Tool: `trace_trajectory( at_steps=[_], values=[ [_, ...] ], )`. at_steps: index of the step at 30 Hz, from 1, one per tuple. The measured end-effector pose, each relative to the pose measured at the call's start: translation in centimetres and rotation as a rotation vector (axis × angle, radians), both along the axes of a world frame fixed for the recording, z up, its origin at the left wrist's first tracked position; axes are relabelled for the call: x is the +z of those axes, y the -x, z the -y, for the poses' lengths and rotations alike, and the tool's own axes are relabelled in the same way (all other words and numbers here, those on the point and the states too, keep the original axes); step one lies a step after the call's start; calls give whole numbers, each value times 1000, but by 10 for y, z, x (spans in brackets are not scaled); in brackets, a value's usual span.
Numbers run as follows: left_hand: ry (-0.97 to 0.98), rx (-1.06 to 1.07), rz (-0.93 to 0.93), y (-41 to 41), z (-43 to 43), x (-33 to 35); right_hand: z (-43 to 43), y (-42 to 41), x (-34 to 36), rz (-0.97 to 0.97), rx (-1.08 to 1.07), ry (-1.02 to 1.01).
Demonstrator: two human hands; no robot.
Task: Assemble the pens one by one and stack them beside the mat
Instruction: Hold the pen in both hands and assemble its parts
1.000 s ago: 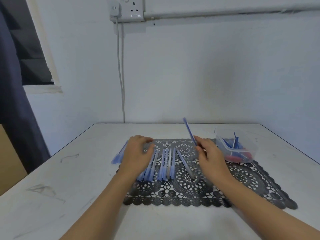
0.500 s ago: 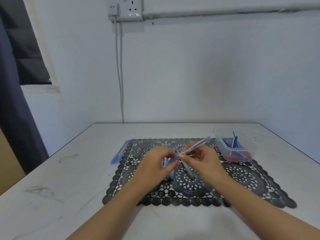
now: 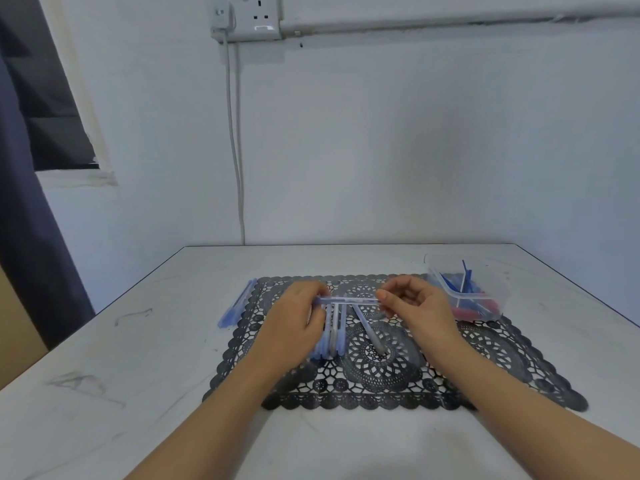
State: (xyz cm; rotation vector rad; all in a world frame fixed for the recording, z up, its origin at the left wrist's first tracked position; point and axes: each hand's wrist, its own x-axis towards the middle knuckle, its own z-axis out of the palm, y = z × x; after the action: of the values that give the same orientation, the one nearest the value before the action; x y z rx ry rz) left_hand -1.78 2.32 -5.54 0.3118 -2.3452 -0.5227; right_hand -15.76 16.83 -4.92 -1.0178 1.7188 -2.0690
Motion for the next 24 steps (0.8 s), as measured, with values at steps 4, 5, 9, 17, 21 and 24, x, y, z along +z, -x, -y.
trace_trajectory(
  at_steps=[4,5,9,17,21,24],
  values=[
    [11,-22,-1,1,2,-2,2,0,0,-73,1,-60],
    [27,-19,-3,1,3,-3,2,0,-1,-91,1,-73],
    [105,10,-16,2,4,-2,2,4,-2,-167,-17,-132],
    [123,29,-55,2,11,-3,-1,23,-15,-1004,-172,-346],
    [147,40,-76,5,13,-4,0,25,-16,-1090,-263,-332],
    [257,123,-83,6,13,-7,-1,25,-15,-1122,-320,-323]
  ],
)
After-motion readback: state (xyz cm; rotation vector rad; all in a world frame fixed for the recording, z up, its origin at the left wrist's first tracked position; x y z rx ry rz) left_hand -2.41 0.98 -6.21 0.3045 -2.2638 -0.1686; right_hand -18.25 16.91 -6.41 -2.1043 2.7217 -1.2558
